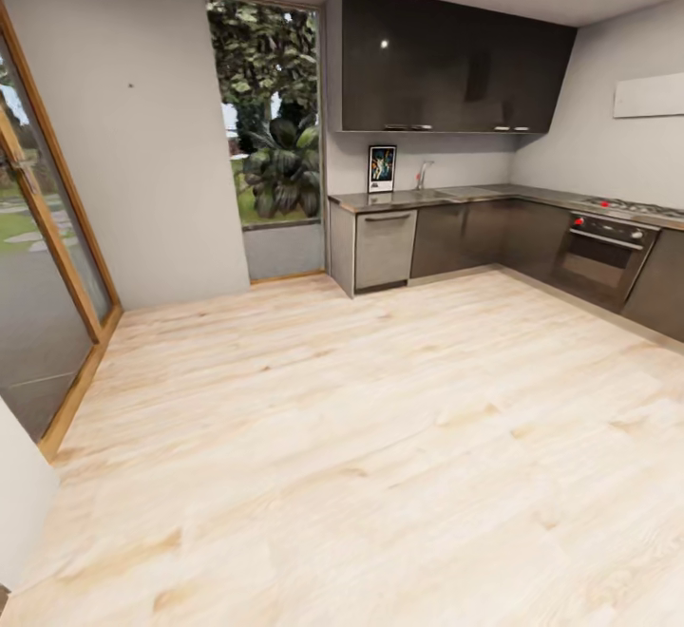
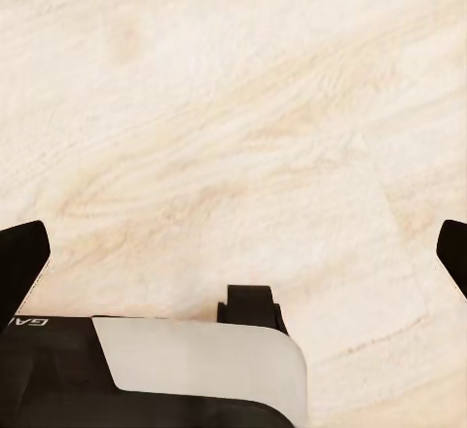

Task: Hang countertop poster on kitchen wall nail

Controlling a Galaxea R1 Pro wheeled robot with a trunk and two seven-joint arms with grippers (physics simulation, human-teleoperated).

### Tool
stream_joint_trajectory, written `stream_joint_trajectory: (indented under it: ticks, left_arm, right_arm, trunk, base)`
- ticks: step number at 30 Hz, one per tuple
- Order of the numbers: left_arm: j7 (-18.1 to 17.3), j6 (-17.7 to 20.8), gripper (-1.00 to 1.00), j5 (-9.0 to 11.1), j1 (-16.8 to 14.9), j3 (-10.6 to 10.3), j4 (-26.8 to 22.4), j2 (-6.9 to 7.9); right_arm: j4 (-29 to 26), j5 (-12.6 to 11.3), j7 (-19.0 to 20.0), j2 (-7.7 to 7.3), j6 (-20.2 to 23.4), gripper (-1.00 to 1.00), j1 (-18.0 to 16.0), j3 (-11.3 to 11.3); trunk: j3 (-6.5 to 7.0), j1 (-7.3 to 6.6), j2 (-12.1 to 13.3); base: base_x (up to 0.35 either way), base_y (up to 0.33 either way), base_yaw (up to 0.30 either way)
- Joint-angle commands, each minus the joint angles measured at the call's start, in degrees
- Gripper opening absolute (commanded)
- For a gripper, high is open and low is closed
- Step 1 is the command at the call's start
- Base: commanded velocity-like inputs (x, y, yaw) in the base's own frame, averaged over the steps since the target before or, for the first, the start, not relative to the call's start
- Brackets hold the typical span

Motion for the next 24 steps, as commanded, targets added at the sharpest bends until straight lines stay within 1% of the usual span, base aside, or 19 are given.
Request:
stream_joint_trajectory:
  ticks: [1, 14, 24]
  left_arm:
    - [0.0, -0.1, 1.0, 0.0, 0.0, 0.0, -0.1, -0.02]
    - [0.0, -0.1, 1.0, 0.0, 0.0, 0.0, -0.1, -0.02]
    - [0.0, -0.1, 1.0, 0.0, 0.0, 0.0, -0.1, -0.05]
  right_arm:
    - [0.0, 0.0, 0.0, -0.01, 0.0, 1.0, 0.0, 0.0]
    - [0.0, 0.0, 0.0, -0.1, 0.0, 1.0, 0.0, 0.1]
    - [0.0, 0.0, 0.0, -0.24, 0.0, 1.0, 0.0, 0.0]
  trunk:
    - [-0.04, 0.04, 0.0]
    - [-0.04, 0.04, 0.0]
    - [-0.04, 0.04, 0.0]
  base:
    - [0.339, 0.0, 0.0]
    - [0.339, -0.004, 0.0]
    - [0.33, -0.097, 0.0]
